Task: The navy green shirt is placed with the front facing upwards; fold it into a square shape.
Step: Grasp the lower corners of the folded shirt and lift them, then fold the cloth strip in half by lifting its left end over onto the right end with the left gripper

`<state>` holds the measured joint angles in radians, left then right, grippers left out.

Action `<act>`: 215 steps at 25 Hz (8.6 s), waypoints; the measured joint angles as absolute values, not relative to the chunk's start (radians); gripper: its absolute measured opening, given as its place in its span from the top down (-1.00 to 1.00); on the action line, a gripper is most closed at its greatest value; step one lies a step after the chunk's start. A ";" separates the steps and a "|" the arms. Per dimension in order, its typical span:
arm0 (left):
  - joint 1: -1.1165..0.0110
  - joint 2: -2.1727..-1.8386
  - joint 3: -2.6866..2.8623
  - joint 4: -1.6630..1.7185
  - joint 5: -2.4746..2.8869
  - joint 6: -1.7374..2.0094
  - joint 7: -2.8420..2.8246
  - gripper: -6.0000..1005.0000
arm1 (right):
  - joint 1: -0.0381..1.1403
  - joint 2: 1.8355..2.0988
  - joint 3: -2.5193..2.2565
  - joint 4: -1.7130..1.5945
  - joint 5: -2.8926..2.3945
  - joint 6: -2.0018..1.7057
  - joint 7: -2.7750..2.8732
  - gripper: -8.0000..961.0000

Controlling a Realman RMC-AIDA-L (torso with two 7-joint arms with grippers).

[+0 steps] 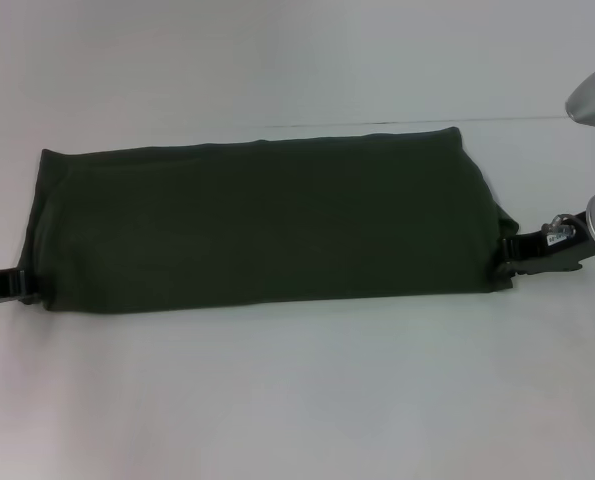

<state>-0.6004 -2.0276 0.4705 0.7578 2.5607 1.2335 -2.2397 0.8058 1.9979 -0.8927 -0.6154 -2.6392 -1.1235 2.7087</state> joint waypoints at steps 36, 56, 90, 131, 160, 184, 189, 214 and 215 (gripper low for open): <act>-0.608 -1.996 0.456 0.870 2.758 1.533 -2.287 0.94 | 0.751 1.994 -0.889 -0.712 -2.639 -1.469 2.597 0.92; -0.549 -1.983 0.396 0.965 2.818 1.680 -2.281 0.94 | 0.721 2.050 -0.889 -0.709 -2.636 -1.624 2.486 0.92; -0.533 -1.981 0.385 0.991 2.828 1.705 -2.279 0.94 | 0.736 2.018 -0.854 -0.728 -2.624 -1.735 2.473 0.56; -0.524 -1.985 0.373 1.019 2.856 1.709 -2.363 0.69 | 0.622 2.083 -0.495 -0.538 -2.022 -1.638 1.722 -0.96; -0.646 -1.938 0.394 0.875 2.812 1.510 -2.380 -0.69 | 0.607 2.086 -0.494 -0.478 -1.994 -1.630 1.669 -0.97; -0.644 -1.953 0.460 0.828 2.855 1.415 -2.368 -0.64 | 0.618 2.086 -0.528 -0.462 -1.994 -1.601 1.677 -0.97; -0.644 -1.954 0.465 0.827 2.855 1.411 -2.368 -0.63 | 0.618 2.086 -0.528 -0.460 -1.994 -1.599 1.677 -0.97; -0.660 -1.947 0.465 0.783 2.848 1.452 -2.374 -0.56 | 0.623 2.086 -0.529 -0.454 -1.999 -1.595 1.677 -0.97; -0.661 -1.946 0.463 0.783 2.847 1.457 -2.374 -0.56 | 0.623 2.086 -0.529 -0.454 -1.999 -1.595 1.677 -0.97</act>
